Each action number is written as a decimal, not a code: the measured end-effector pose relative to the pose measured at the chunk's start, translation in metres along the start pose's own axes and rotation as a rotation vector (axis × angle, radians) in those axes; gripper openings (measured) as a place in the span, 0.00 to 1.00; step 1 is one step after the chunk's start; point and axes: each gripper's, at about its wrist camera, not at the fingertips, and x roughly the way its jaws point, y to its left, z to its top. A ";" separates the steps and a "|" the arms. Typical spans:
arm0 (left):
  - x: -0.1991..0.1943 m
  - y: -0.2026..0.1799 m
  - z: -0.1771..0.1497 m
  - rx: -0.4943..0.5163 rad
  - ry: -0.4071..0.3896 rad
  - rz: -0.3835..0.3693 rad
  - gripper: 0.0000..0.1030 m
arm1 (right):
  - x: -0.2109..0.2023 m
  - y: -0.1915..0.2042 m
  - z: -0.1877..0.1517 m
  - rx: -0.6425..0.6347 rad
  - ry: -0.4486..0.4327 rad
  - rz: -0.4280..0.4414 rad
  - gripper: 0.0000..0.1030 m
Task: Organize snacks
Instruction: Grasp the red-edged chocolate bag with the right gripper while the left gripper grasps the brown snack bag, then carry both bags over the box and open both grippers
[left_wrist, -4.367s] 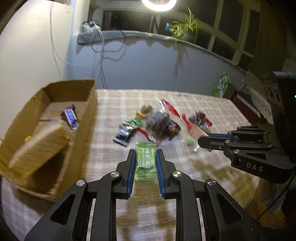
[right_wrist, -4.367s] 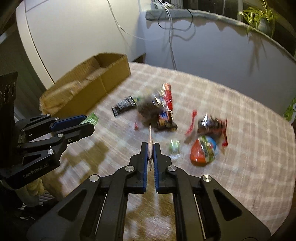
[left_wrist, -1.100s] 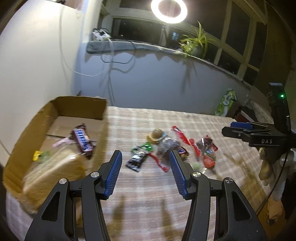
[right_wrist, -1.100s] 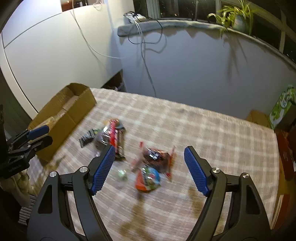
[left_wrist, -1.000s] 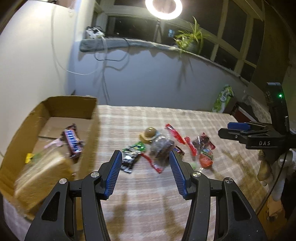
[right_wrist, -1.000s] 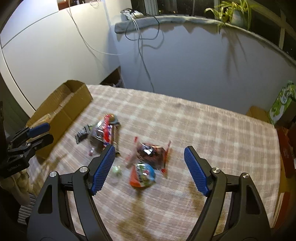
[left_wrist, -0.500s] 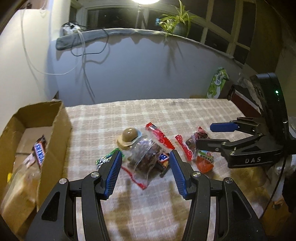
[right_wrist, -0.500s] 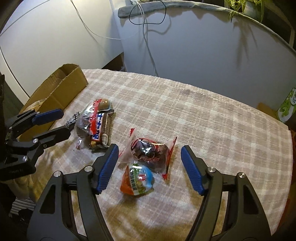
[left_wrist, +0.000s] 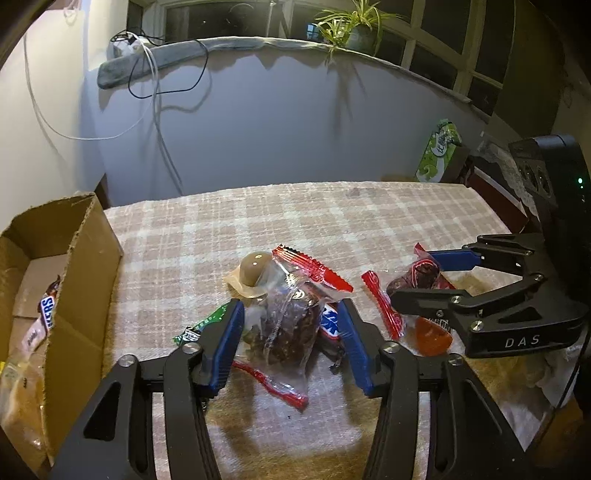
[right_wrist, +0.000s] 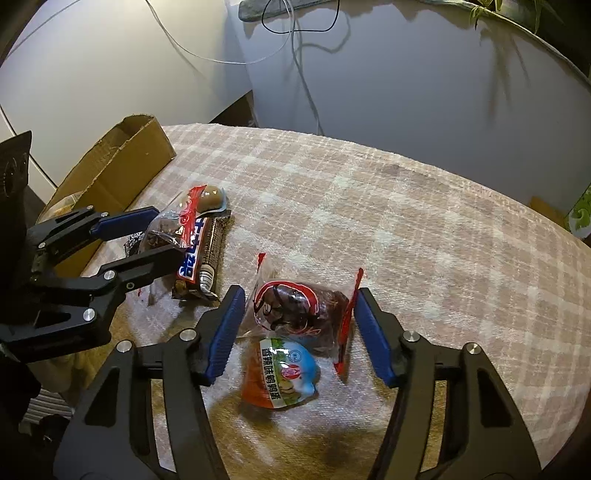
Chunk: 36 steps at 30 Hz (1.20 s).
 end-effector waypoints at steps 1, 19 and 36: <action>0.000 0.001 0.000 -0.001 -0.002 0.006 0.40 | 0.000 -0.001 0.000 0.002 -0.001 0.003 0.58; -0.025 0.010 -0.004 -0.074 -0.065 -0.013 0.33 | -0.039 -0.001 -0.001 0.025 -0.106 0.008 0.51; -0.103 0.040 -0.012 -0.130 -0.217 0.030 0.33 | -0.082 0.053 0.021 -0.035 -0.219 0.070 0.51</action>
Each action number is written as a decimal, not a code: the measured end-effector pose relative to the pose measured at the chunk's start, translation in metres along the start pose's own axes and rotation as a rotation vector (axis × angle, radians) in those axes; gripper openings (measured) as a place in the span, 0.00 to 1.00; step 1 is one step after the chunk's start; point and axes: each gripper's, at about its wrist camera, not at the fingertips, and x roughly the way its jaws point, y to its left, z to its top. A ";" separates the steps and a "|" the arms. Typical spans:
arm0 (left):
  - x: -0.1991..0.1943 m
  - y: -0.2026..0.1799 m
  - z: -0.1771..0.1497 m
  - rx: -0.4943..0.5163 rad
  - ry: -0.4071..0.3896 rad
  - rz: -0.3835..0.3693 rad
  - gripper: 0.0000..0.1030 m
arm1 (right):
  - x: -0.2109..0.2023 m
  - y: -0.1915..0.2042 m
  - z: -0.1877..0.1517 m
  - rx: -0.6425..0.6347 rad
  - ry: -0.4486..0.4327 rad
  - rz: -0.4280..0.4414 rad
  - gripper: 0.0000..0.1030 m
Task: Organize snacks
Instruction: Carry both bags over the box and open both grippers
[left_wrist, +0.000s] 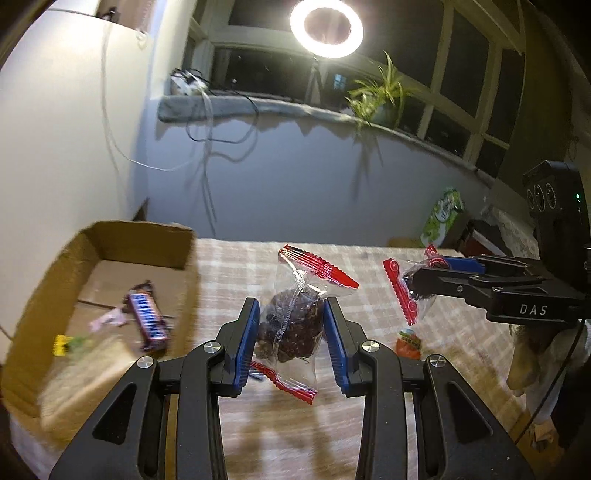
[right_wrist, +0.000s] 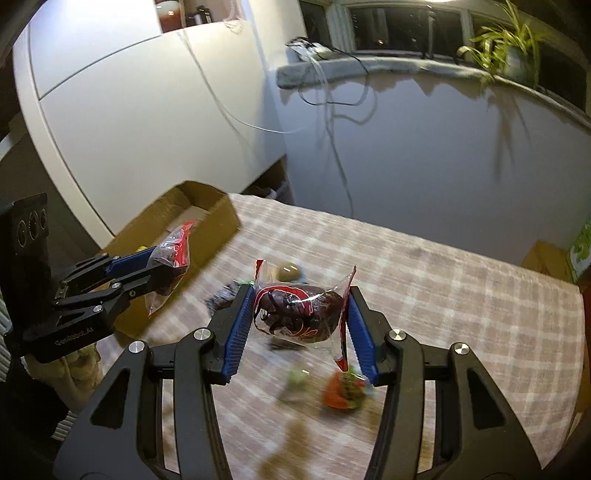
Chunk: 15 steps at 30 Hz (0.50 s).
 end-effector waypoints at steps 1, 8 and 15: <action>-0.005 0.005 0.000 -0.005 -0.007 0.008 0.33 | 0.000 0.006 0.003 -0.009 -0.004 0.006 0.51; -0.031 0.041 -0.005 -0.056 -0.044 0.068 0.33 | 0.013 0.046 0.023 -0.062 -0.019 0.059 0.51; -0.052 0.074 -0.012 -0.107 -0.067 0.132 0.33 | 0.035 0.083 0.042 -0.104 -0.013 0.111 0.51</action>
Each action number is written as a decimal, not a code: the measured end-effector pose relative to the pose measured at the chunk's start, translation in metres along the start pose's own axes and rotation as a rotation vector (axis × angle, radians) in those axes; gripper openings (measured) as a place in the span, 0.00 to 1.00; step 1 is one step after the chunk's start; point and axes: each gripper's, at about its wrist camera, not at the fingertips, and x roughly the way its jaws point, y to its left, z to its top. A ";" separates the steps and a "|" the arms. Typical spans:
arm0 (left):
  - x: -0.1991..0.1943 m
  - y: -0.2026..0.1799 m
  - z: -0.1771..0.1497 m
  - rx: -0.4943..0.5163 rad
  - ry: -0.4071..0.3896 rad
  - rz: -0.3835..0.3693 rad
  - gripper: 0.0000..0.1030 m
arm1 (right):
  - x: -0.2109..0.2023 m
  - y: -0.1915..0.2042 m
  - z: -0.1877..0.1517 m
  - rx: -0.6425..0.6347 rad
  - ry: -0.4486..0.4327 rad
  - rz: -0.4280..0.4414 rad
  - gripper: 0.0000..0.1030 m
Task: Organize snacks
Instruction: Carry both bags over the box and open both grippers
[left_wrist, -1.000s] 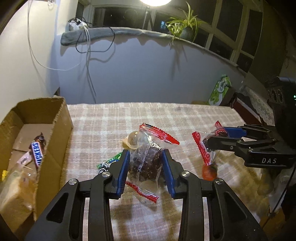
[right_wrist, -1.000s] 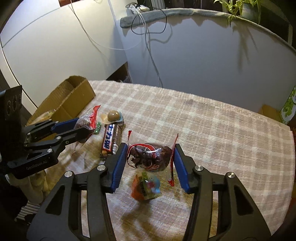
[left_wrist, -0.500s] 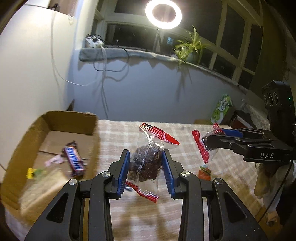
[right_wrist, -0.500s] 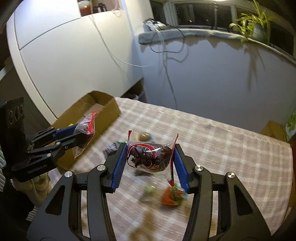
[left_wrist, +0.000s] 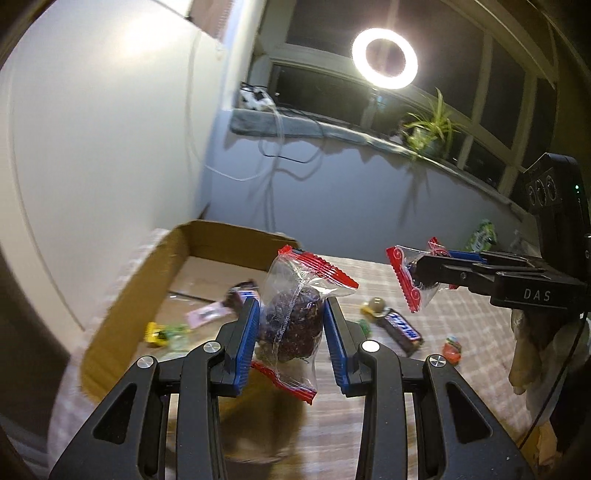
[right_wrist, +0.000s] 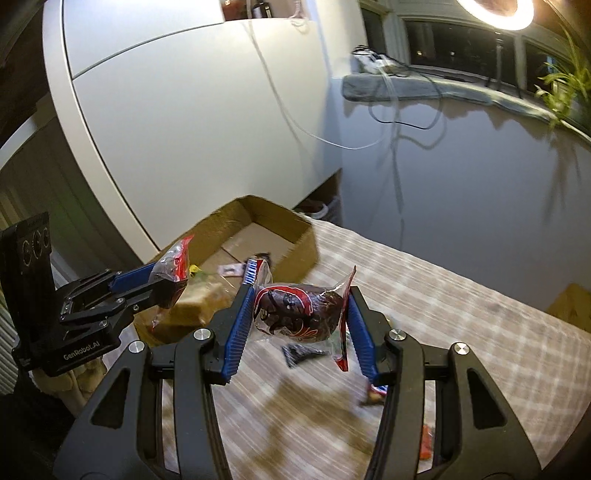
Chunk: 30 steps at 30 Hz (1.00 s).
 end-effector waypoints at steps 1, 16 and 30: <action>-0.002 0.006 0.000 -0.009 -0.002 0.009 0.33 | 0.006 0.005 0.004 -0.006 0.004 0.007 0.51; -0.014 0.059 -0.007 -0.096 -0.003 0.092 0.33 | 0.080 0.058 0.027 -0.073 0.087 0.073 0.51; -0.012 0.065 -0.009 -0.100 0.006 0.101 0.34 | 0.115 0.071 0.030 -0.070 0.141 0.096 0.56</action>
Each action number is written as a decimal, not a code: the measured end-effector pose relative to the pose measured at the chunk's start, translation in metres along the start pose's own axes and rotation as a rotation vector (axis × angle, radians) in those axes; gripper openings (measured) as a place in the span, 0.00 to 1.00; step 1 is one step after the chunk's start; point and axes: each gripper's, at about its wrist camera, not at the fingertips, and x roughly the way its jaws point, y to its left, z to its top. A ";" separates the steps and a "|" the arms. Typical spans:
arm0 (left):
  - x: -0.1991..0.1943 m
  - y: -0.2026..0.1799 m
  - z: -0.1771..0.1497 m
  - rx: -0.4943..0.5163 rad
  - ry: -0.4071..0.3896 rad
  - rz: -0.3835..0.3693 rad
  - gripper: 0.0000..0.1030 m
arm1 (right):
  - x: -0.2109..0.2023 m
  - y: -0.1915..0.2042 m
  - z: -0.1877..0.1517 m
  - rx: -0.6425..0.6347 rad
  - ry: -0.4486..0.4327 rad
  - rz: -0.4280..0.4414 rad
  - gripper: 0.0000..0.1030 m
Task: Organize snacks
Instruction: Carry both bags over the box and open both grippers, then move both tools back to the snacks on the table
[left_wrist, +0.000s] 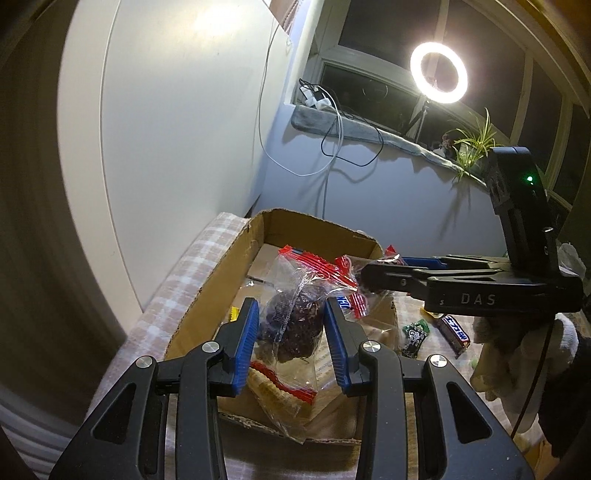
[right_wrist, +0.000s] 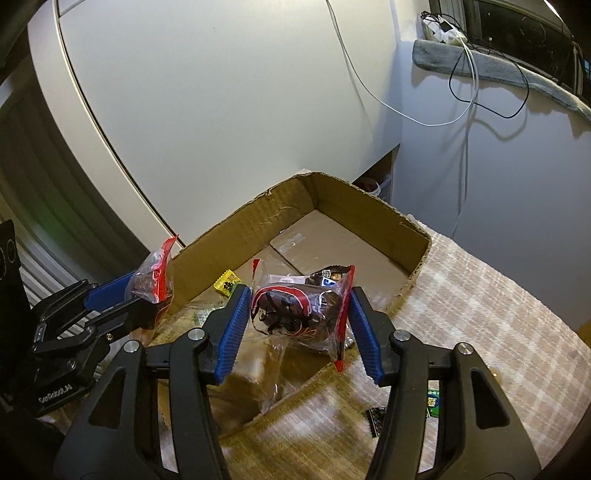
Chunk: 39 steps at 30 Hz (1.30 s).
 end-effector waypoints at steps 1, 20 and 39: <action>0.000 0.000 0.000 0.001 0.001 0.003 0.36 | 0.001 0.000 0.001 0.000 0.000 -0.006 0.57; -0.002 0.001 0.000 -0.022 -0.013 0.020 0.56 | -0.016 -0.013 -0.002 0.032 -0.023 -0.047 0.71; -0.001 -0.074 -0.008 0.088 0.004 -0.114 0.56 | -0.114 -0.086 -0.081 0.111 -0.050 -0.175 0.72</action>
